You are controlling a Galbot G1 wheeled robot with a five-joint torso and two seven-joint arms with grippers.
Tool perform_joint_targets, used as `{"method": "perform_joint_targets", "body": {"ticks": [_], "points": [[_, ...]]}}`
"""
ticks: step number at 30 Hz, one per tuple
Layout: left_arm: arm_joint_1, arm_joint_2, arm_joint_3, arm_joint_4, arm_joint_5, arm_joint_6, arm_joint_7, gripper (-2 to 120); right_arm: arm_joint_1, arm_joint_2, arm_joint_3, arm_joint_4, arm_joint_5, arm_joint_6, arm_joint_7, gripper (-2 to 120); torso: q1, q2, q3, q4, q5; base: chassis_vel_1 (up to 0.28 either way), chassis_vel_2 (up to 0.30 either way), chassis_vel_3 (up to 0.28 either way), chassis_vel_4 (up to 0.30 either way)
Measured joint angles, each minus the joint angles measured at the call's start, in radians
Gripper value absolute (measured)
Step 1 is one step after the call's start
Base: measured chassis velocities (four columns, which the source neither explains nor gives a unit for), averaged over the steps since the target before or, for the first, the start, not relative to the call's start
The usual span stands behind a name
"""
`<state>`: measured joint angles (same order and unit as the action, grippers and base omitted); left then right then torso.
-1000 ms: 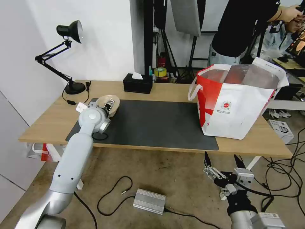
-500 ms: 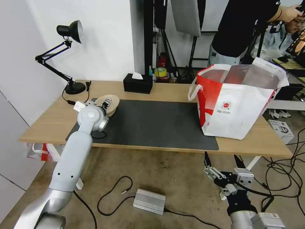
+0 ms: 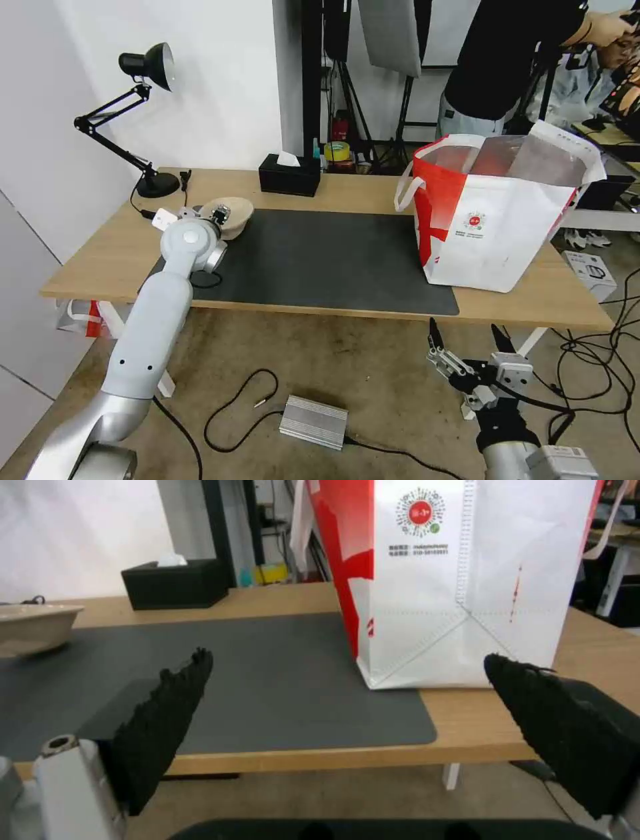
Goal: Pick up the trash from the table and place it into the takeout bag.
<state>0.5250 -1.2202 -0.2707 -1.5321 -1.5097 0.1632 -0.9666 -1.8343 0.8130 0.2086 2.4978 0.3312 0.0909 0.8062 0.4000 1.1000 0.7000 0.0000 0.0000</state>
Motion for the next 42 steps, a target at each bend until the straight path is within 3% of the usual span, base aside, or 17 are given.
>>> {"method": "perform_joint_targets", "body": {"ticks": [4,13,23,42], "points": [[0.0,0.002,0.002,0.001,0.005,-0.004,0.002,27,0.0,0.0,0.0,0.0,0.0,0.0,0.0,100,0.0,0.0,0.0,0.0,0.0,0.0,0.0,0.0,0.0],[-0.002,0.005,0.002,0.001,0.006,-0.005,0.01,0,0.0,0.0,0.0,0.0,0.0,0.0,0.0,100,0.0,0.0,0.0,0.0,0.0,0.0,0.0,0.0,0.0],[0.021,0.007,0.0,-0.032,0.011,-0.005,0.024,0,0.0,0.0,0.0,0.0,0.0,0.0,0.0,100,0.0,0.0,0.0,-0.0001,0.0,0.0,0.0,0.0,0.0],[0.044,0.052,0.005,-0.237,-0.05,-0.01,0.033,0,0.0,0.0,0.0,0.0,0.0,0.0,0.0,100,0.0,0.0,0.0,0.0,0.0,0.0,0.0,0.0,0.0]]}}
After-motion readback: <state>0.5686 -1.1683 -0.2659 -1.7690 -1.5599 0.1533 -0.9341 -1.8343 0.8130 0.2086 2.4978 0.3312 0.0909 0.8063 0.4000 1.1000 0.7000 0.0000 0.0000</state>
